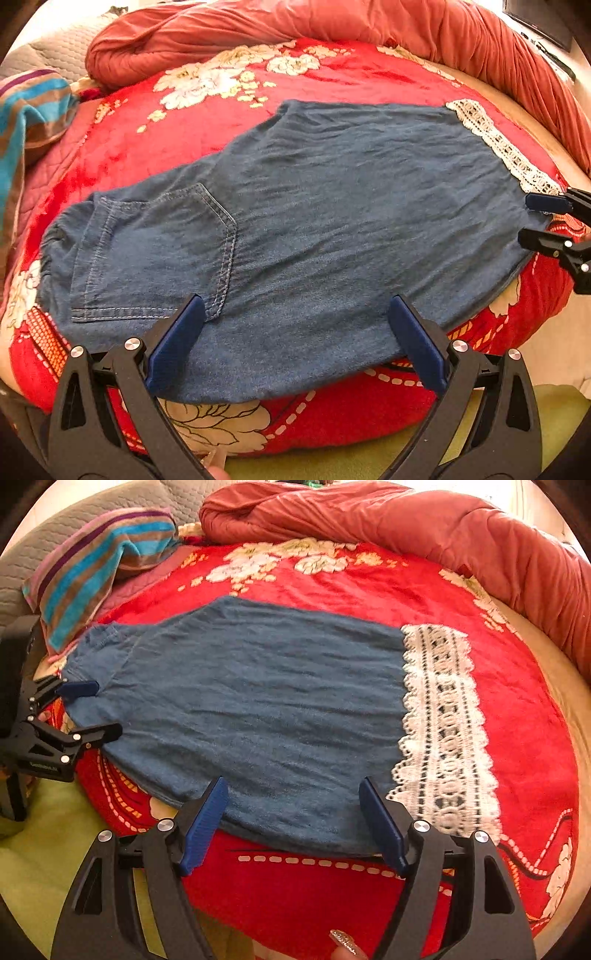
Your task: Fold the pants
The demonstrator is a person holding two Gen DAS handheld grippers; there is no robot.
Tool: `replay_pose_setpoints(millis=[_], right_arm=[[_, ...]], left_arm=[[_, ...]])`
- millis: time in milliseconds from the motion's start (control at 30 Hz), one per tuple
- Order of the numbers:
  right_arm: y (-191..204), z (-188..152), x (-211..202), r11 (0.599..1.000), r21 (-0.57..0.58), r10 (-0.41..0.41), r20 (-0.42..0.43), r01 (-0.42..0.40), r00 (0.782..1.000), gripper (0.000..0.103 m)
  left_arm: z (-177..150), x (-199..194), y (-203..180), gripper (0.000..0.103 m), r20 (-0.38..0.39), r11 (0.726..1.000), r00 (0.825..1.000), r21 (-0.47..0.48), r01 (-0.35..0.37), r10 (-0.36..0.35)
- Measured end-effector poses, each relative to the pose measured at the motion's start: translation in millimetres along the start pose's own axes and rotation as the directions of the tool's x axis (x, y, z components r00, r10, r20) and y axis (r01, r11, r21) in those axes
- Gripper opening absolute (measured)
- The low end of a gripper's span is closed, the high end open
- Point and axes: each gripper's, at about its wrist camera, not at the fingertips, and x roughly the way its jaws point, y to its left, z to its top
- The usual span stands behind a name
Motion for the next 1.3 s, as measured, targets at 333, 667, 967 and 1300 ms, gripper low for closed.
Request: replay_pose_setpoints(millis=[333, 667, 967, 1300], right_arm=[[-11, 5, -21, 0.999, 0.036, 0.003, 0.080, -0.006, 0.997, 0.083], [-28, 11, -35, 0.997, 0.080, 0.012, 0.155, -0.024, 0.988, 0.089], [-53, 10, -49, 0.992, 0.127, -0.026, 0.195, 0.001, 0.980, 0.090], [-82, 2, -63, 0.982, 0.182, -0.082, 0.212, 0.043, 0.974, 0.090]], left_arm=[[2, -20, 2, 0.094, 0.065, 1.000, 0.998, -0.026, 0.002, 0.000], [8, -34, 0, 0.094, 0.095, 0.999, 0.995, -0.040, -0.011, 0.015], [22, -41, -11, 0.094, 0.113, 1.000, 0.994, -0.019, -0.008, 0.010], [65, -41, -38, 0.094, 0.137, 0.998, 0.989, 0.032, 0.047, -0.051]])
